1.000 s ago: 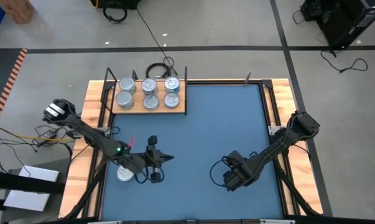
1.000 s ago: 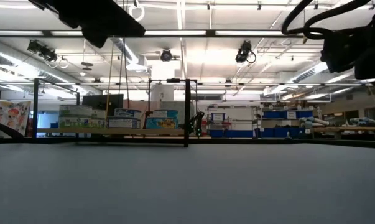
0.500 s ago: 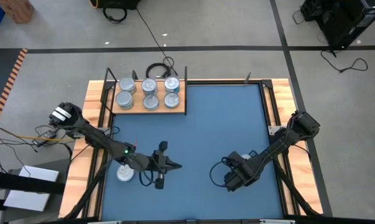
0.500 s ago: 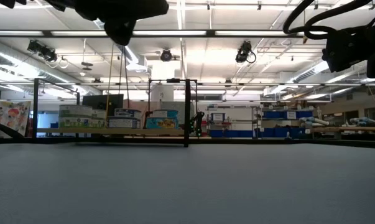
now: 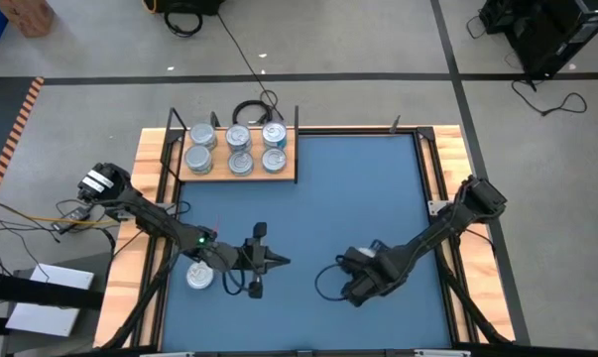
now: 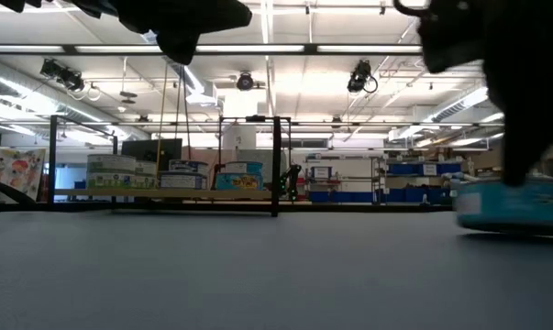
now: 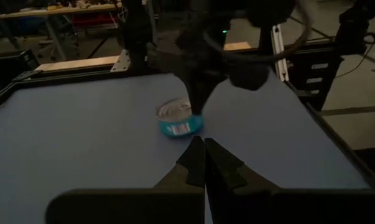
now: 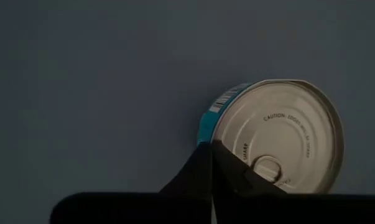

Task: Stack canned seafood by type on shelf
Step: Stack the yellow blue tuna can on top of the yellow blue tuna can on the shelf

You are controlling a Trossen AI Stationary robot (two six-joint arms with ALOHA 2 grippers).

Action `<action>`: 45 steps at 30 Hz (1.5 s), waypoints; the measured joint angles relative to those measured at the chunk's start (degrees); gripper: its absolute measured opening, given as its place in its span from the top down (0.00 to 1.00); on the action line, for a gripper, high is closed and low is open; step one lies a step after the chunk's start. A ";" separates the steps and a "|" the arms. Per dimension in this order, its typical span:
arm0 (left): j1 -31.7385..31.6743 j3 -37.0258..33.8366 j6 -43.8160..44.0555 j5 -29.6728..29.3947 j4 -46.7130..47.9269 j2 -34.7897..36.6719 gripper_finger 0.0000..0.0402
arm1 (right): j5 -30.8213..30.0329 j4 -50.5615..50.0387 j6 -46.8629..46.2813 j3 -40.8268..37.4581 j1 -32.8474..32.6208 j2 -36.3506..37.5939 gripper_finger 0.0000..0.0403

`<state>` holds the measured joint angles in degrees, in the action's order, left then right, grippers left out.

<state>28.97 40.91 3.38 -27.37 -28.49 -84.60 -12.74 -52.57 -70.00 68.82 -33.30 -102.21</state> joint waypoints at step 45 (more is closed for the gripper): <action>5.05 -0.02 0.20 -5.57 10.25 4.72 0.99 | 16.90 38.34 29.55 -1.11 22.19 0.17 1.00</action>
<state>34.02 40.88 3.58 -32.95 -18.24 -79.88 4.16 -14.23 -40.45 67.70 -11.11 -102.04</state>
